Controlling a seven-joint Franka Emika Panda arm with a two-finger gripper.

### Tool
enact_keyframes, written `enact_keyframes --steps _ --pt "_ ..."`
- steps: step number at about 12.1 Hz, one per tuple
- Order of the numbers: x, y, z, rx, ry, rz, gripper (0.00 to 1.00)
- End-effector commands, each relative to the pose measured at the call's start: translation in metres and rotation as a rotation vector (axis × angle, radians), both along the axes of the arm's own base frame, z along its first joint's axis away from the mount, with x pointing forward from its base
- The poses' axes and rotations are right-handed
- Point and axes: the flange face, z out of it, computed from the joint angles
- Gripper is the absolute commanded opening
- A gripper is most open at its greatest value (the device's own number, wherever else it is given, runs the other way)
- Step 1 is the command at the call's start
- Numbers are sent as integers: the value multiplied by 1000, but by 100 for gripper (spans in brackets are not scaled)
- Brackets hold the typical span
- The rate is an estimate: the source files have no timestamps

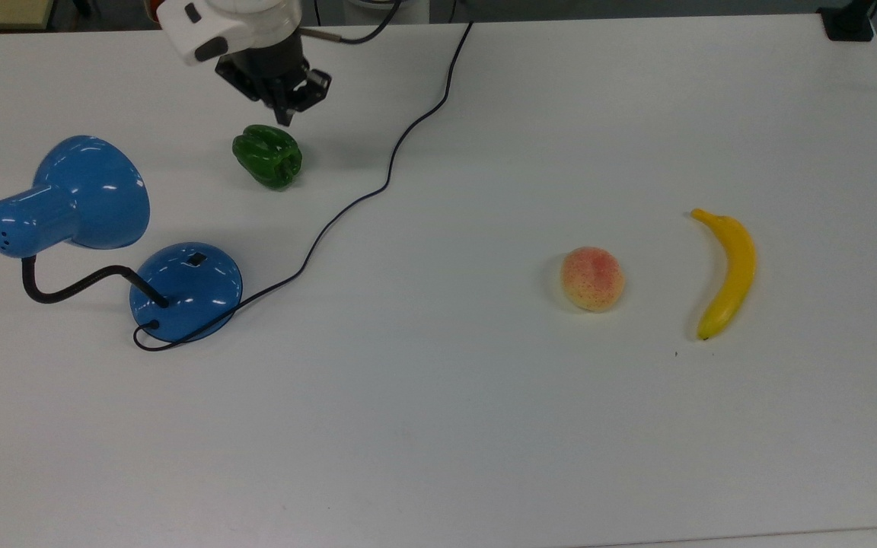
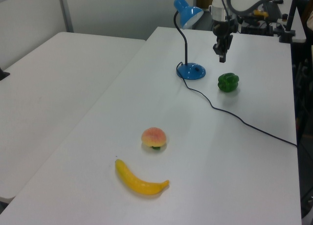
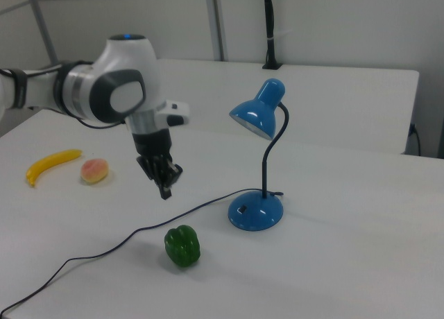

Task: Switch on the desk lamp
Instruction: 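Move the gripper down toward the blue lamp's round base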

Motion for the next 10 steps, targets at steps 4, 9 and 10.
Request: enact_keyframes --steps 4,9,10 --pt "23 -55 -77 -9 -131 -128 0" --pt "40 -85 -102 -37 -251 -137 0" --pt "41 -90 -104 -41 -264 -130 0"
